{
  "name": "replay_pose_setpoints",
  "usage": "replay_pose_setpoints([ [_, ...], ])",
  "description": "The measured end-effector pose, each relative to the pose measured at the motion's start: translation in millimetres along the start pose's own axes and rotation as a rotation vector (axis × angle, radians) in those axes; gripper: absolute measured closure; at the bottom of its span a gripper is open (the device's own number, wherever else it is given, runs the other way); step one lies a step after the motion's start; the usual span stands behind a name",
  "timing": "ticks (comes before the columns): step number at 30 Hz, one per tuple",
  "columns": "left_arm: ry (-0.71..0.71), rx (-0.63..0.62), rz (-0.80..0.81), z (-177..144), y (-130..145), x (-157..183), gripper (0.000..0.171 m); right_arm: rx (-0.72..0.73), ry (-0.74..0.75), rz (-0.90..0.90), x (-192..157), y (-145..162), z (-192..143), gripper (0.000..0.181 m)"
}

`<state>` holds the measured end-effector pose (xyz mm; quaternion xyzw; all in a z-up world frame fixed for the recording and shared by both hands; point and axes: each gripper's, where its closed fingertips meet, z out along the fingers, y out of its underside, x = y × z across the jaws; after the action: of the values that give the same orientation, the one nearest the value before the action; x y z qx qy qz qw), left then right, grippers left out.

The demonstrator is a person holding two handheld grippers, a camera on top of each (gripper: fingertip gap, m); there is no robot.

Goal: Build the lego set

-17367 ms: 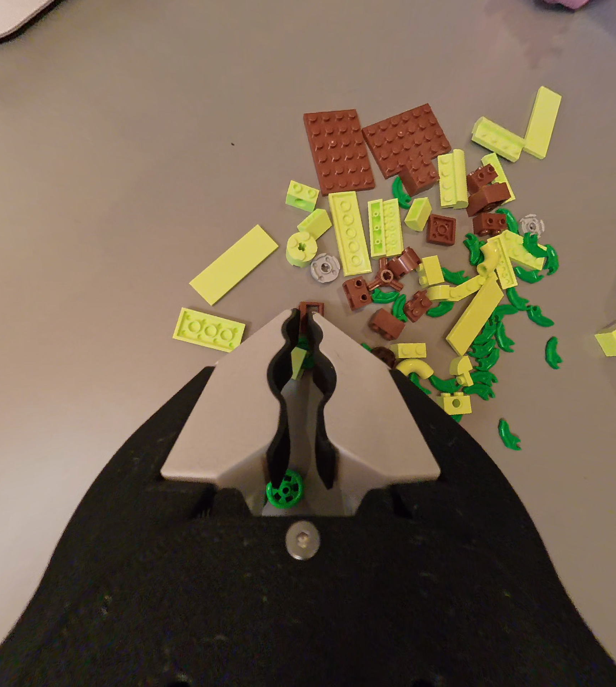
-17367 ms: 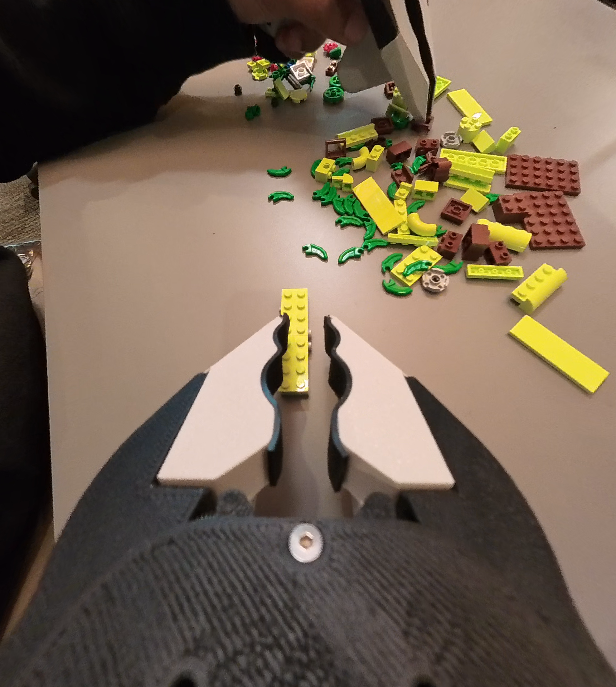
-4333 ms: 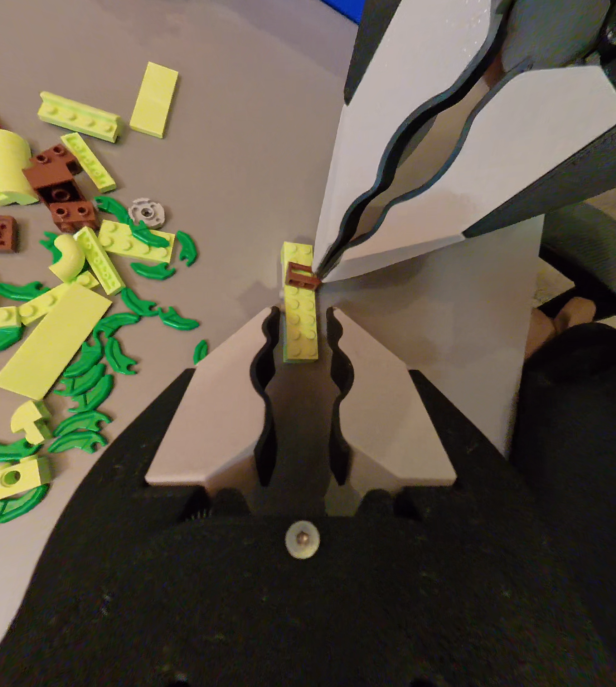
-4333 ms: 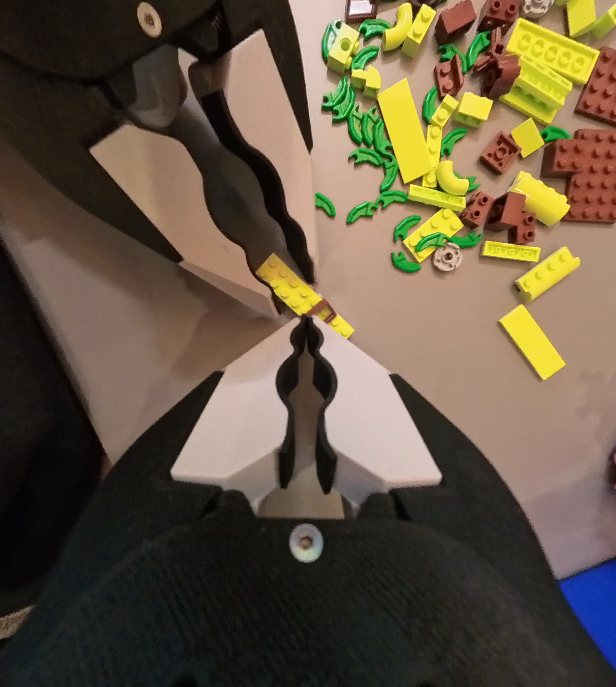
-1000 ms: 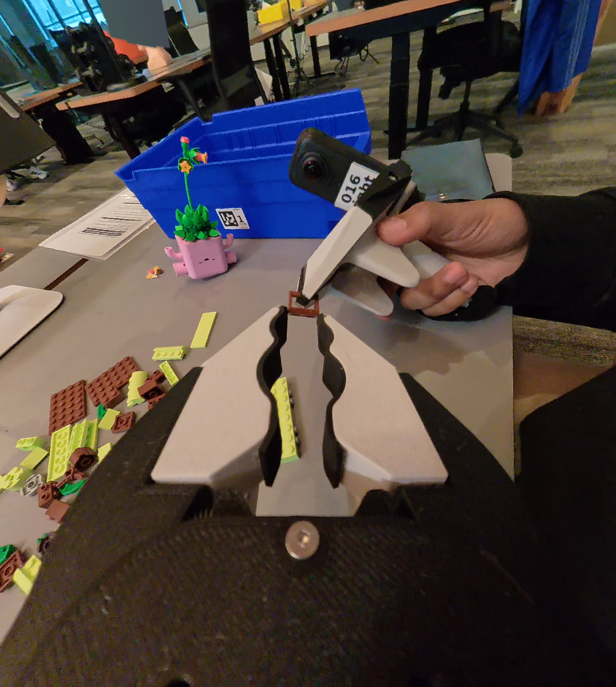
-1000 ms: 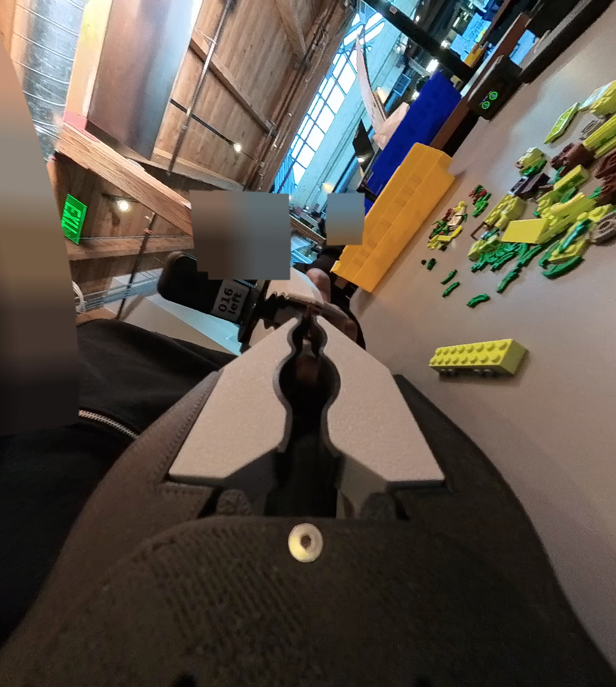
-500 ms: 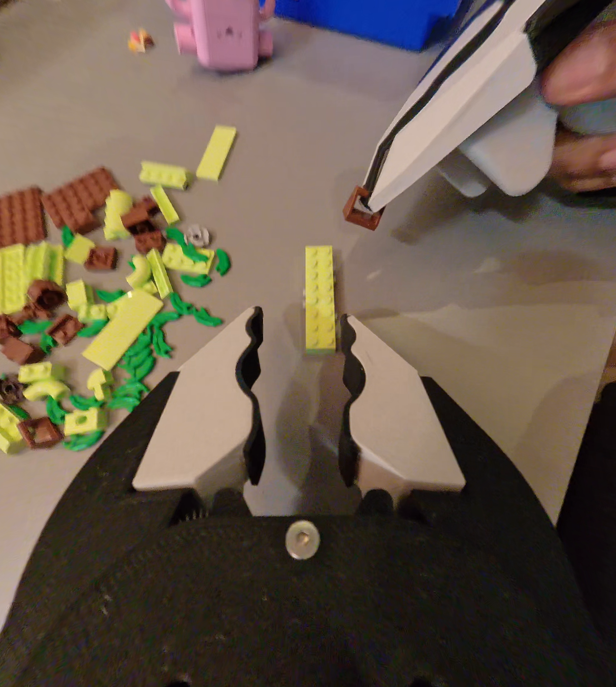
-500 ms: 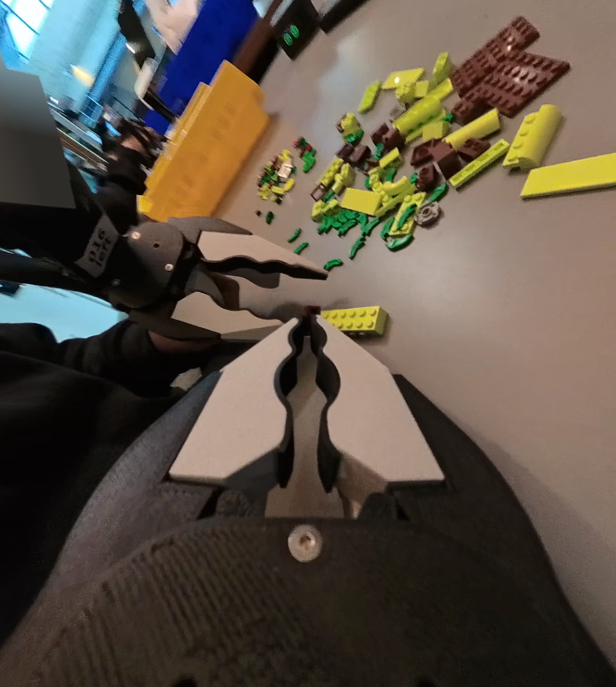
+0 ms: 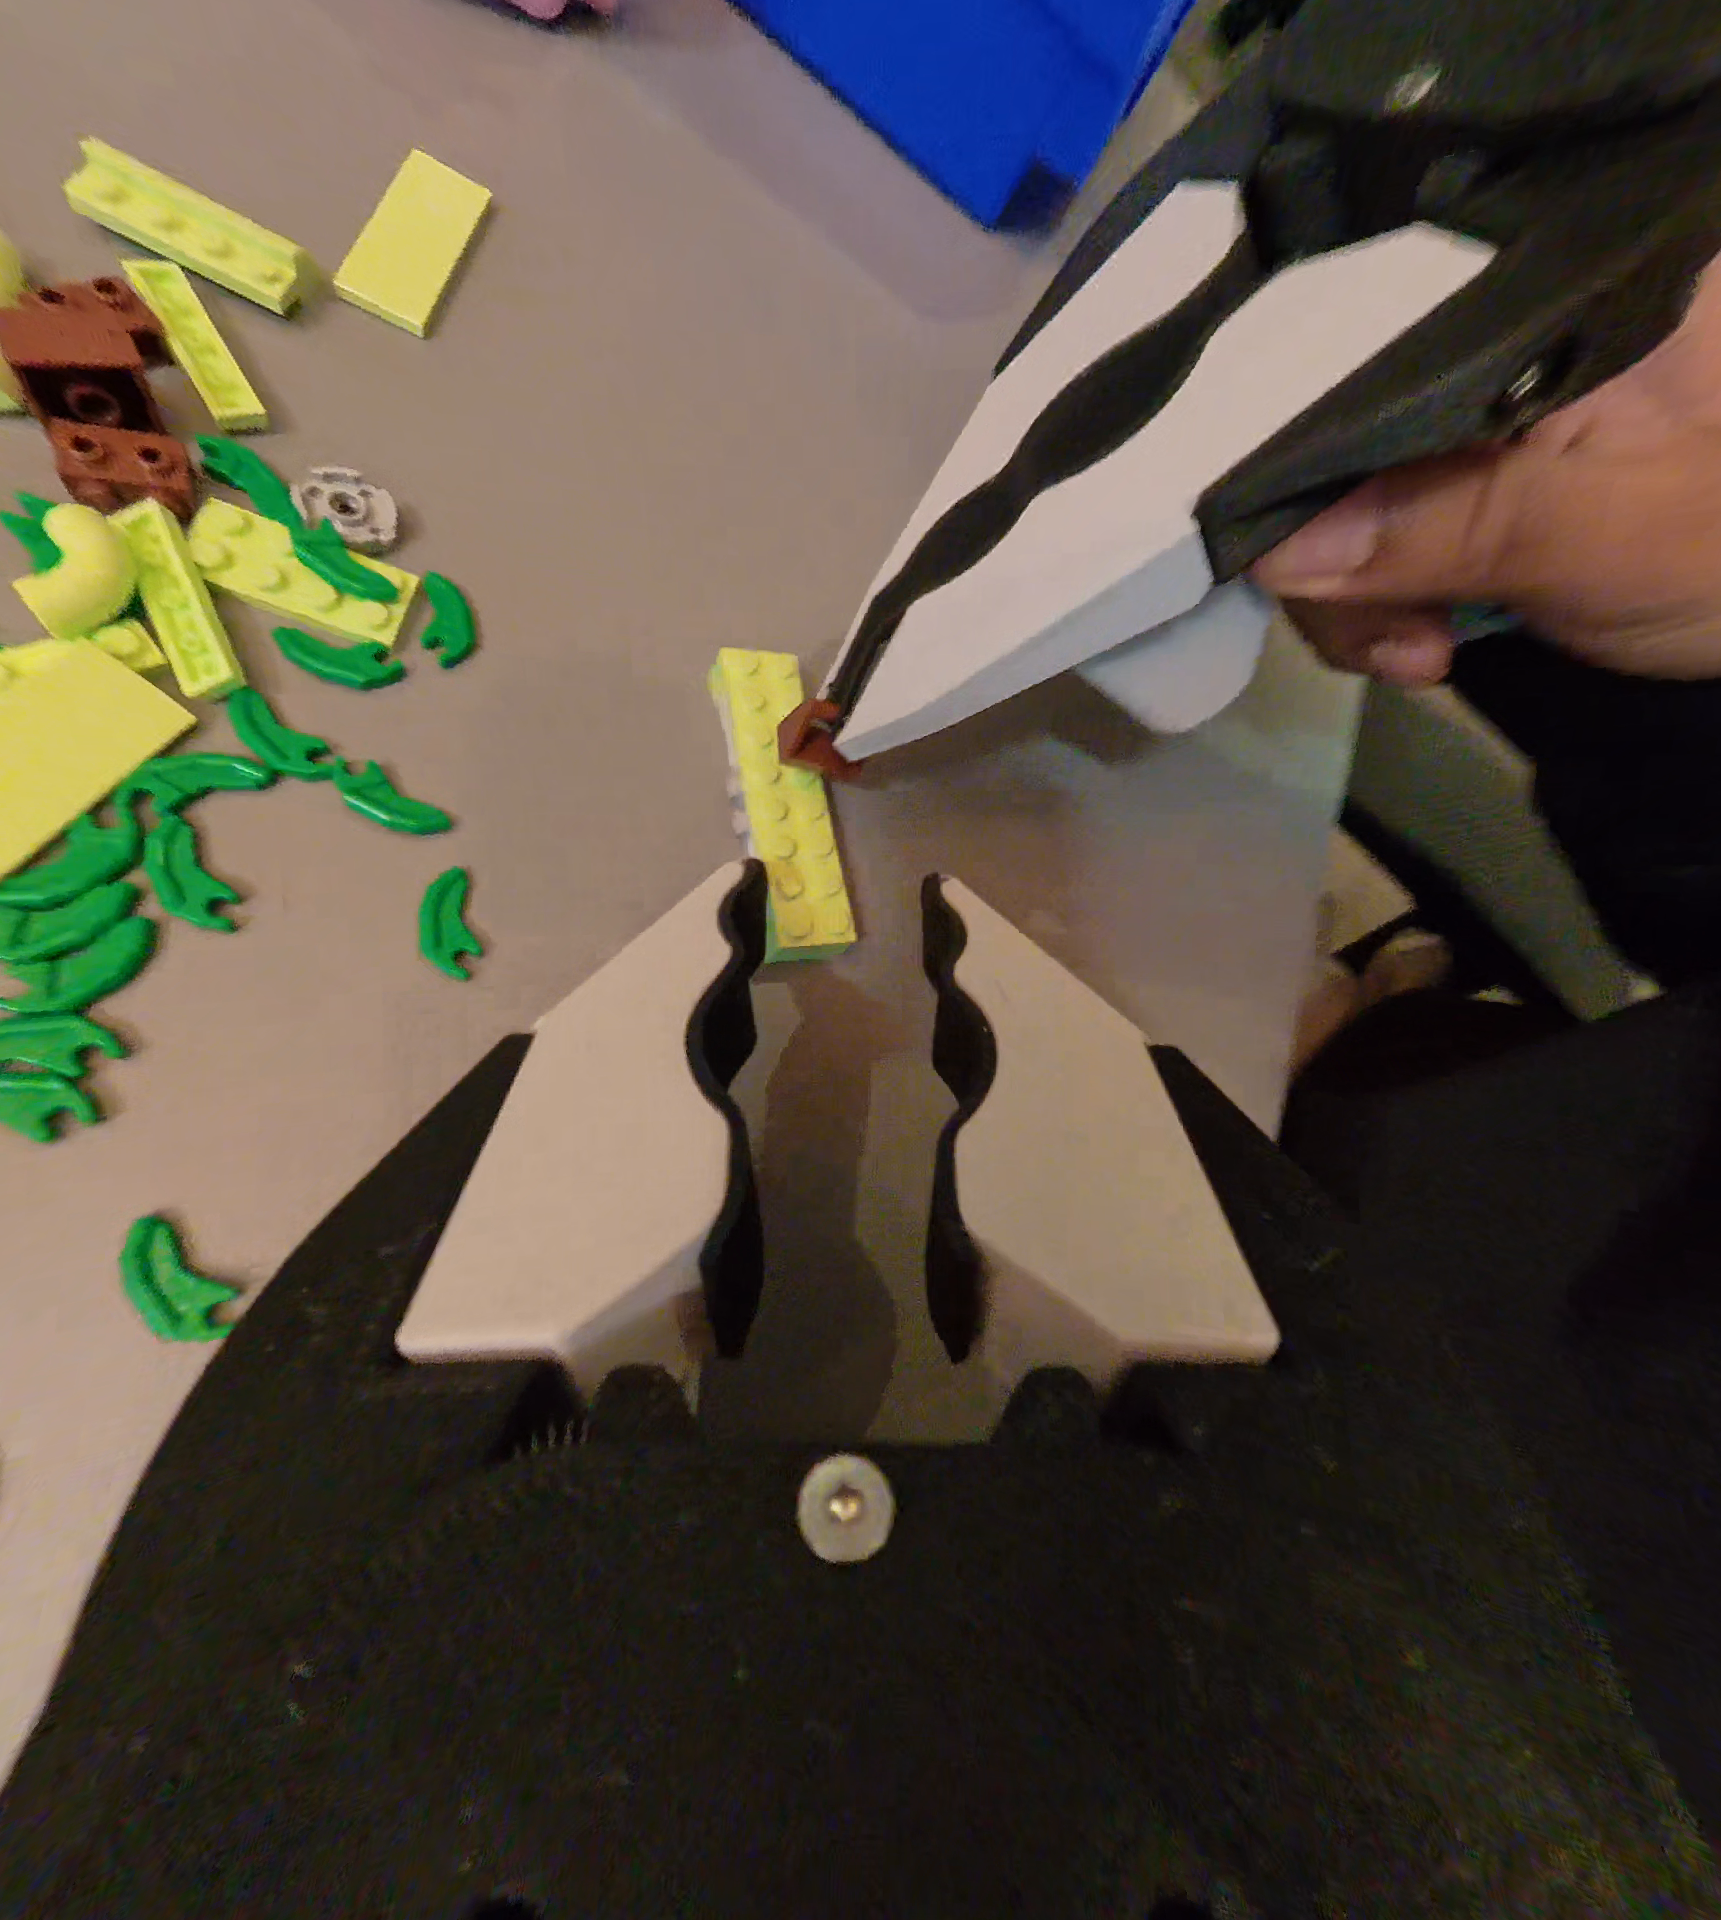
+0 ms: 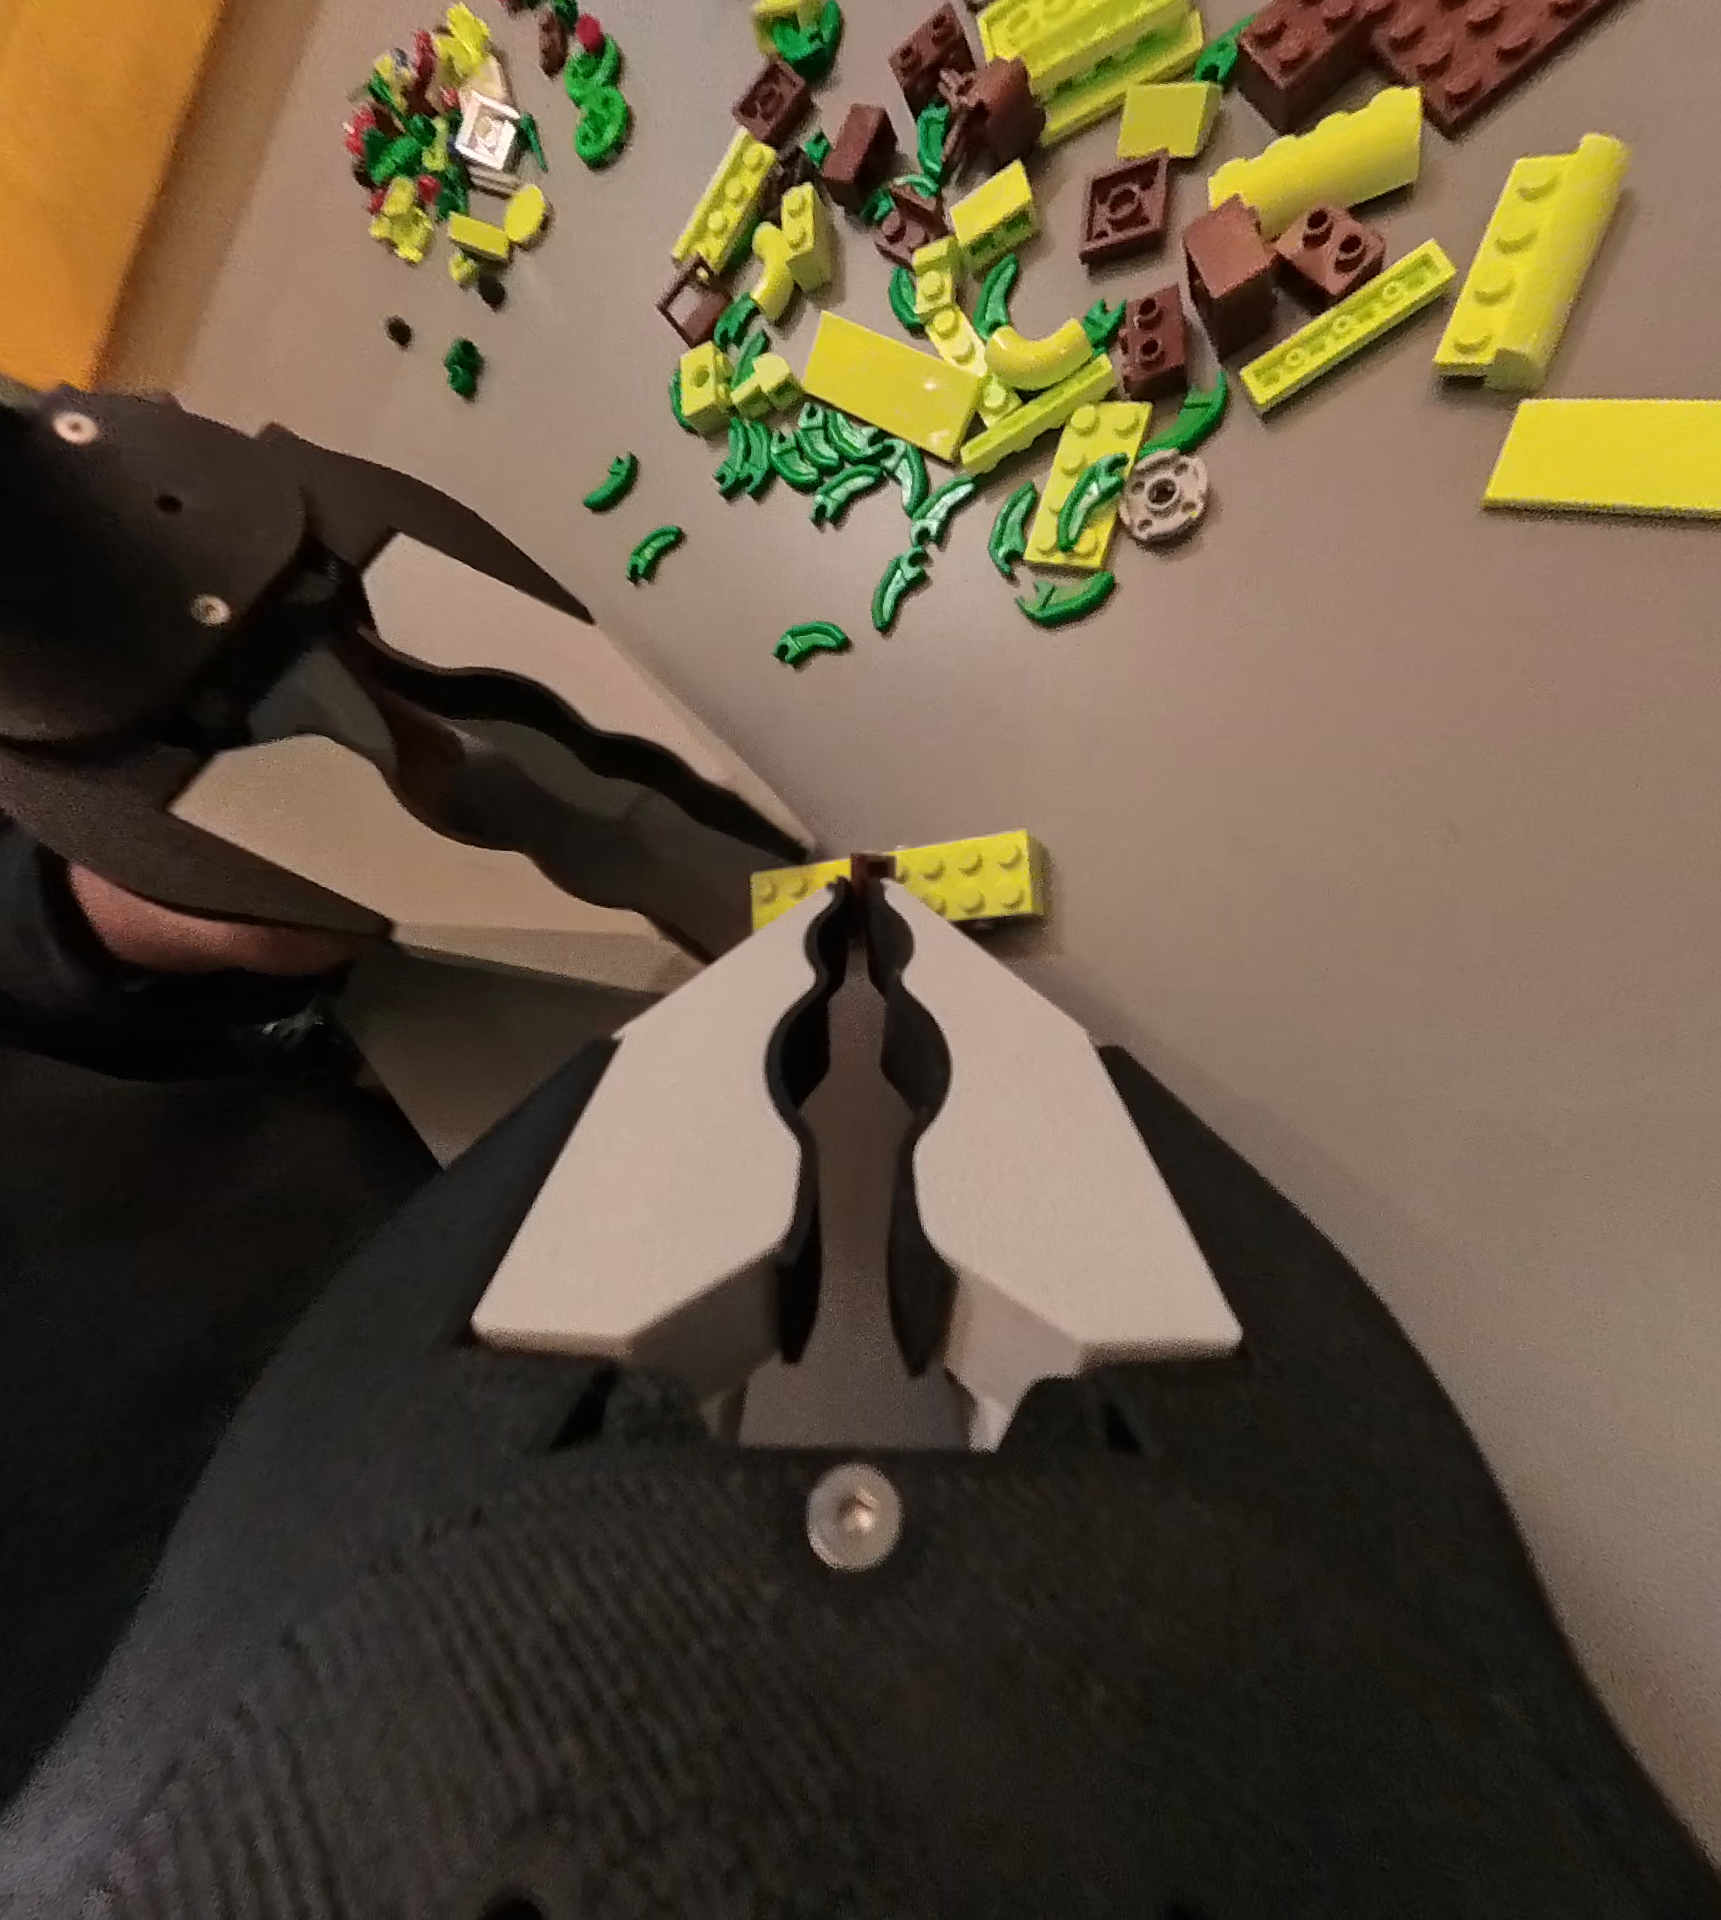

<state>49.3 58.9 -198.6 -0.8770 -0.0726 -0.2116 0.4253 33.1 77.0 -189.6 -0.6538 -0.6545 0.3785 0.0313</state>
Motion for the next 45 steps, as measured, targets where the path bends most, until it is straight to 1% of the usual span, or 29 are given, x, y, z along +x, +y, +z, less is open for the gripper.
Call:
replay_pose_setpoints([
  [1, 0.042, 0.014, -0.032, -2, -1, 3, 0.145, -0.016, 0.018, -0.002, 1, 1, 1, 0.181],
  [3, 0.081, 0.030, -0.076, -4, -2, 5, 0.145, -0.050, 0.043, -0.003, 3, 5, 4, 0.181],
  [9, 0.046, 0.036, -0.053, -5, 0, 5, 0.146, -0.123, 0.090, -0.060, 4, 5, 4, 0.181],
  [12, -0.002, 0.037, -0.032, -5, 0, 2, 0.149, -0.157, 0.054, -0.096, 2, 5, 7, 0.181],
  [13, -0.015, 0.039, -0.032, -5, 0, 1, 0.152, -0.162, 0.031, -0.100, 1, 4, 8, 0.181],
  [14, -0.029, 0.038, -0.040, -5, 0, -1, 0.158, -0.168, 0.006, -0.101, 1, 4, 9, 0.181],
  [17, -0.047, 0.028, -0.075, -4, 1, -7, 0.164, -0.197, -0.034, -0.105, 1, 4, 8, 0.181],
  [20, -0.049, 0.021, -0.095, -4, 2, -9, 0.164, -0.217, -0.033, -0.119, 1, 4, 6, 0.181],
  [32, -0.036, 0.014, -0.110, -3, 3, -9, 0.164, -0.226, -0.070, -0.050, 4, 4, 6, 0.181],
  [39, -0.042, 0.014, -0.099, -3, 3, -9, 0.165, -0.299, -0.090, -0.080, 3, 5, 7, 0.181],
  [45, -0.045, 0.018, -0.096, -3, 2, -9, 0.167, -0.342, -0.131, -0.035, 5, 5, 7, 0.181],
])
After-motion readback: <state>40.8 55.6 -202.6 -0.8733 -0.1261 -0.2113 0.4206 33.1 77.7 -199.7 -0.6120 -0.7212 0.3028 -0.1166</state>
